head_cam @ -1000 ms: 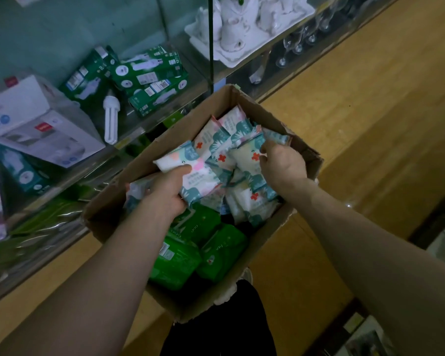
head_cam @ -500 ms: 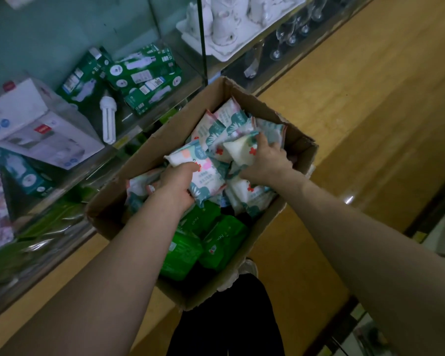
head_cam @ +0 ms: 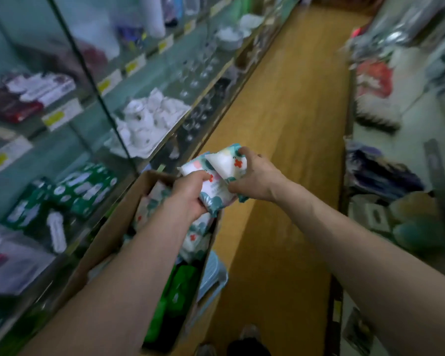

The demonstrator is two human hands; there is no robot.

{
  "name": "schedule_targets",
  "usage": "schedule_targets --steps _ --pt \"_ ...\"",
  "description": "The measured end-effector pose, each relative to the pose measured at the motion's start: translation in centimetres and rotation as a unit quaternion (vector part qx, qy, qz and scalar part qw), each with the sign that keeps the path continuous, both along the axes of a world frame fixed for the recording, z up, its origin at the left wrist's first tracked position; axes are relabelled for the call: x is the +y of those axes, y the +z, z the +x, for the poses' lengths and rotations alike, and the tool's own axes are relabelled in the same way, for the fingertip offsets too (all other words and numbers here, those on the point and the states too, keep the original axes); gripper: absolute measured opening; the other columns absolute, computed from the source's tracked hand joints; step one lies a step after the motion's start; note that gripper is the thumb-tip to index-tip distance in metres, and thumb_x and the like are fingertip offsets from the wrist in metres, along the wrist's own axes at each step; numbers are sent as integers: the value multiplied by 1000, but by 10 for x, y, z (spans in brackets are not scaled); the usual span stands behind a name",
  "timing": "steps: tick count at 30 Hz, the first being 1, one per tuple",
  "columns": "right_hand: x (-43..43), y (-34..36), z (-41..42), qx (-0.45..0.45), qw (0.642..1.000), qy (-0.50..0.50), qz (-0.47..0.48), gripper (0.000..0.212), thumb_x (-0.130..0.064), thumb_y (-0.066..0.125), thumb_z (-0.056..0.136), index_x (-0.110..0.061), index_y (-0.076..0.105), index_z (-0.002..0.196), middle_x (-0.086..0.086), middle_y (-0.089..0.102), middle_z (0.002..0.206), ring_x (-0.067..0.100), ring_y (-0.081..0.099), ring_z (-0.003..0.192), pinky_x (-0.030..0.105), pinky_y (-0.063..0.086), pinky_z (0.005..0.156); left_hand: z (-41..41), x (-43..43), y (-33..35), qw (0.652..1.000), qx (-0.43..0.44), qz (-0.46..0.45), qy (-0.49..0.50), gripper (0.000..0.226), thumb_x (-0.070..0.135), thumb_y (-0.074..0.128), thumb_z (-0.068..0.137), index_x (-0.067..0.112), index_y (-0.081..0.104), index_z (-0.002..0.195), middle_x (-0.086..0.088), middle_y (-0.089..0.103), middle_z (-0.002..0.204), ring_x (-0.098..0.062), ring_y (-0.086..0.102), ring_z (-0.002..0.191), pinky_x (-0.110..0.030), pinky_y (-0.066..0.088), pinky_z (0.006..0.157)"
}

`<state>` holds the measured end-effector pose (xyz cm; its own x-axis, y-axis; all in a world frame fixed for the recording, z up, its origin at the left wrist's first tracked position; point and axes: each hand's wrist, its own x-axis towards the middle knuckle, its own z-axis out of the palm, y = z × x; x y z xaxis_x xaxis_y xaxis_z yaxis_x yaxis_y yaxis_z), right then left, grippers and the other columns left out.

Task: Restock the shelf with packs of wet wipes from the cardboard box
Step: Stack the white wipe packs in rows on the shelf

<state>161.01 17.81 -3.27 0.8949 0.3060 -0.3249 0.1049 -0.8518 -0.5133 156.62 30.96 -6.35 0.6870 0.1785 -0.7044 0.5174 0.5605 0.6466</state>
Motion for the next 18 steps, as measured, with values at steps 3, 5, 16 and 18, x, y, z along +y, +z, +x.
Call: schedule_targets --steps 3,5,16,18 --pt "-51 41 -3 -39 998 -57 6 87 -36 72 77 -28 23 148 9 40 133 28 47 117 39 48 96 14 -48 38 997 -40 -2 -67 29 -1 45 91 2 56 118 -18 68 88 -32 67 66 -39 52 38" --pt "-88 67 -7 -69 993 -93 3 87 -36 72 76 -28 23 148 8 40 133 28 46 118 40 46 98 24 -82 58 993 -64 2 -104 31 -2 47 90 4 56 119 -19 68 93 -34 67 72 -41 53 42" --pt "-317 154 -74 -153 945 -286 -28 85 -30 70 74 -23 28 147 11 42 136 27 48 120 38 44 99 10 -325 157 911 -162 -110 -363 28 14 35 98 8 62 94 -12 72 69 -26 69 60 -42 52 62" --pt "-357 166 -91 -169 933 -316 -33 85 -29 71 73 -22 29 146 12 43 136 27 49 119 40 46 98 -2 -367 173 886 -170 -137 -409 29 14 35 97 7 63 91 -13 72 69 -25 69 56 -40 53 63"
